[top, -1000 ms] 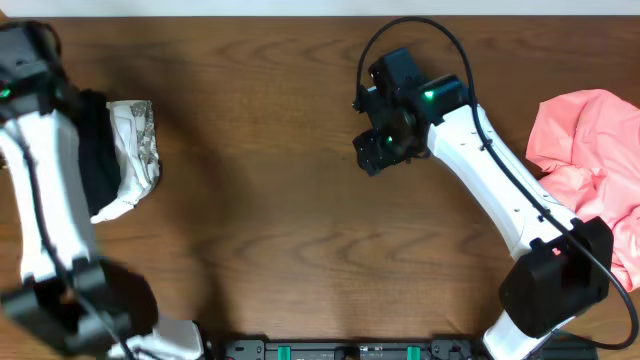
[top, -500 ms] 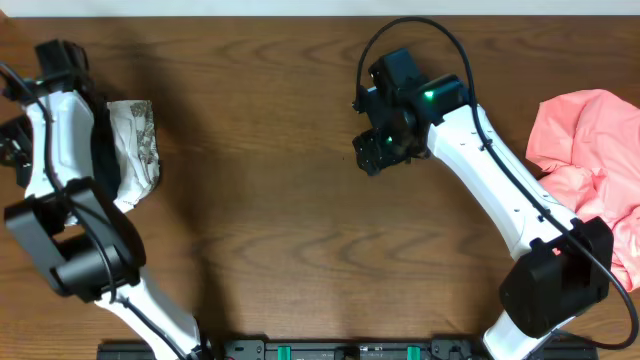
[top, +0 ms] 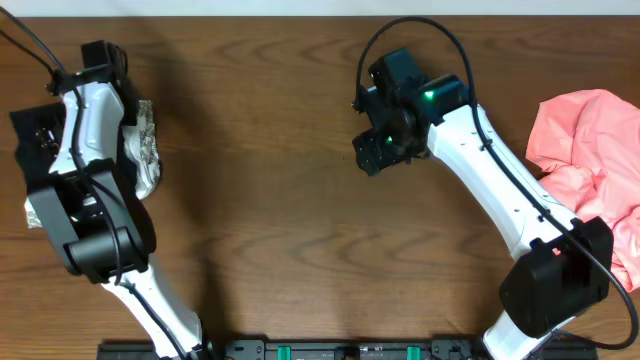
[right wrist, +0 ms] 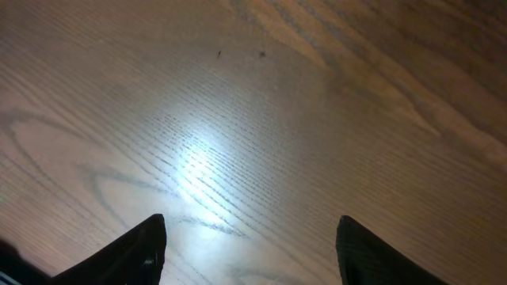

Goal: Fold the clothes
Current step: 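Release the black shirt and lift the left gripper off the pile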

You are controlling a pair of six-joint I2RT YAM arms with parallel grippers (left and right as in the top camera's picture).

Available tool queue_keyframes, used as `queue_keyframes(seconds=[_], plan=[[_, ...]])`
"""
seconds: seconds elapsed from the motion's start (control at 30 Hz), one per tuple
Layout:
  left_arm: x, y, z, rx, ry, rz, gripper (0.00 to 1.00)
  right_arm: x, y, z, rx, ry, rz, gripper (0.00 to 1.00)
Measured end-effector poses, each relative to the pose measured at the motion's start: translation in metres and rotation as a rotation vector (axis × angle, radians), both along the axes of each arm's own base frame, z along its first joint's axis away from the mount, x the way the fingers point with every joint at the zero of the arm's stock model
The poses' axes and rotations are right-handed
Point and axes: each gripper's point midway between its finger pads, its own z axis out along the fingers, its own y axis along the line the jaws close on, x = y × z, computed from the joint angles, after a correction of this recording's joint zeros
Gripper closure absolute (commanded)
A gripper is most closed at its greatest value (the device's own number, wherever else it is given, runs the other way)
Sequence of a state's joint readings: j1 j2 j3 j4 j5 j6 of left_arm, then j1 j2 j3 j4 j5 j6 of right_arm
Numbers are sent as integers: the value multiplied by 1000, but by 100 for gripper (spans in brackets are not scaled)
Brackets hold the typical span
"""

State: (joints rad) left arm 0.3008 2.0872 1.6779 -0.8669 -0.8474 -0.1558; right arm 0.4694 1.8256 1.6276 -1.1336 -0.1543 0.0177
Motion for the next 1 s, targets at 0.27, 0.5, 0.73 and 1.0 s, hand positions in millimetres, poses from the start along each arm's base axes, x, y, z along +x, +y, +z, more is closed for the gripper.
queue_keyframes(seconds=[0.27, 0.5, 0.73, 1.0], plan=[[-4, 6, 45, -17, -151, 15, 2, 0, 1, 0, 3, 0, 1, 33], [27, -25, 103, -401, -582, -139, 2, 0, 1, 0, 3, 1, 1, 33], [59, -26, 101, -860, -917, -221, 2, -1, 0, 0, 2, 5, 1, 33], [73, 1, 41, -1206, -1056, -206, 2, -2, 0, 0, 0, 8, 1, 33]])
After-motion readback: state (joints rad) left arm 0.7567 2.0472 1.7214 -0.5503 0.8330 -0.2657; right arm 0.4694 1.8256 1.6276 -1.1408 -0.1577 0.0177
